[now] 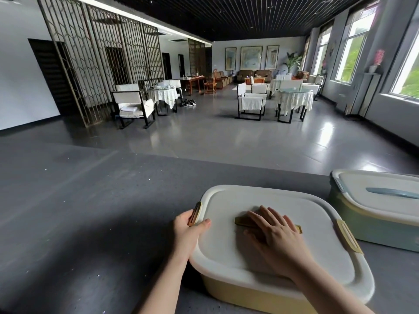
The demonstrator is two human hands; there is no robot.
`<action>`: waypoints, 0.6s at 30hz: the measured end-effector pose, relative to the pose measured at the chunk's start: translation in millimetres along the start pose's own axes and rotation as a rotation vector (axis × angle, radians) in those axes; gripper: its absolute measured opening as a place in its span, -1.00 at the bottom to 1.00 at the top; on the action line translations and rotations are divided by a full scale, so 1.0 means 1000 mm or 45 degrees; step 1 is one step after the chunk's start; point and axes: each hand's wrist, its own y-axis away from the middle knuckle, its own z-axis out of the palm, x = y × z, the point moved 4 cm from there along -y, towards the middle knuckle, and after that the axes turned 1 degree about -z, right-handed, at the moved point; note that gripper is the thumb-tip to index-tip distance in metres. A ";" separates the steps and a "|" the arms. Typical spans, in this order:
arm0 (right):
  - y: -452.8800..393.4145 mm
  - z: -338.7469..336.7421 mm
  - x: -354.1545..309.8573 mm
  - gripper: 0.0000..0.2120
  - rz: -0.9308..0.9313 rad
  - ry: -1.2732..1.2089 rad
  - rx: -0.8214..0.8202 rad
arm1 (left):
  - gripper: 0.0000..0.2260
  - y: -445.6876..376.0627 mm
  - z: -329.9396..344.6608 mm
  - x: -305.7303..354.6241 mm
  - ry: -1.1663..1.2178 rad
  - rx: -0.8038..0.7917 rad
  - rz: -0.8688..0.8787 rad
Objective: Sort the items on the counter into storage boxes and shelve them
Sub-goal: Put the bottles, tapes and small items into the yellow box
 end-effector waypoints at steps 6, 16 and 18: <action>0.000 0.000 0.000 -0.46 -0.008 0.018 0.018 | -0.92 0.001 -0.002 0.003 -0.079 -0.023 0.067; 0.000 0.000 0.000 -0.43 -0.010 -0.029 0.028 | -0.82 0.000 0.001 0.009 -0.256 -0.070 0.222; 0.001 -0.001 -0.001 -0.40 -0.010 -0.038 0.032 | -0.82 -0.002 0.000 0.008 -0.298 -0.062 0.207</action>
